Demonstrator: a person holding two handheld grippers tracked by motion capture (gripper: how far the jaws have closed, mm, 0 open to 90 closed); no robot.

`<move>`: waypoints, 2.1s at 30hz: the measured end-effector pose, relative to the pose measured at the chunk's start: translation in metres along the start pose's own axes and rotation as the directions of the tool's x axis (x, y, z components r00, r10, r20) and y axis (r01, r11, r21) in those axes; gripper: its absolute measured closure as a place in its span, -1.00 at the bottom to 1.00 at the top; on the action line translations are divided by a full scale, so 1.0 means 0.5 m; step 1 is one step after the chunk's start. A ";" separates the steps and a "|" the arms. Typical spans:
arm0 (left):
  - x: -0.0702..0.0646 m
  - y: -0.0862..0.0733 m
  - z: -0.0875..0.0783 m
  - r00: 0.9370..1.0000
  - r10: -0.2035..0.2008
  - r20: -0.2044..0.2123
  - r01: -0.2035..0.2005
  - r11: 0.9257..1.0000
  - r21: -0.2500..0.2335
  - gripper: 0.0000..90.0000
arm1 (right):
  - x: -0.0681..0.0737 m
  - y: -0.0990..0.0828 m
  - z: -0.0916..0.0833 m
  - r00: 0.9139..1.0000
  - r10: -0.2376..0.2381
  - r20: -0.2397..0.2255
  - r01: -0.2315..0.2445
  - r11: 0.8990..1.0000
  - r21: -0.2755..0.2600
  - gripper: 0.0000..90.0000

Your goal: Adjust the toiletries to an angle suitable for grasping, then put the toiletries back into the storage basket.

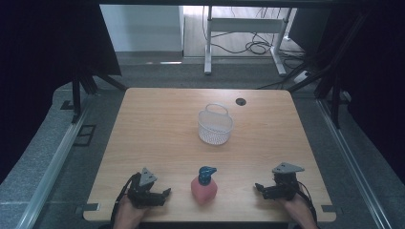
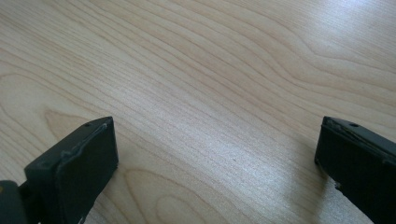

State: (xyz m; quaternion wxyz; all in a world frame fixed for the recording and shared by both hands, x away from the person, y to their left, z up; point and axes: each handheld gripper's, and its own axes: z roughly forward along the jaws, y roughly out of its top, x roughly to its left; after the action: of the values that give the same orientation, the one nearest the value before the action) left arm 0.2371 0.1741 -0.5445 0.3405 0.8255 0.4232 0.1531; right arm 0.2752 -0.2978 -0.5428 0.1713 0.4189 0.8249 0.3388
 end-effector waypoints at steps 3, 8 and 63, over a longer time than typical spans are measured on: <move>0.000 0.000 0.000 1.000 0.000 -0.001 0.000 1.000 0.000 -0.75 | 0.001 0.000 0.000 1.000 -0.003 0.003 0.003 1.000 0.001 -1.00; 0.000 0.000 0.000 1.000 -0.002 -0.003 0.002 1.000 0.000 -0.75 | 0.001 0.000 0.000 1.000 -0.003 0.003 0.003 1.000 0.001 -1.00; -0.031 0.036 -0.045 0.998 0.028 0.057 -0.026 0.999 -0.043 -0.72 | 0.001 0.000 0.000 1.000 -0.003 0.003 0.003 1.000 0.001 -1.00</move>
State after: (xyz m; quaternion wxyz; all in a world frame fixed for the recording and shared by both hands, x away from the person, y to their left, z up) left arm 0.2266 0.1639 -0.5154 0.3677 0.8280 0.3986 0.1427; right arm 0.2750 -0.2973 -0.5430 0.1729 0.4183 0.8253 0.3376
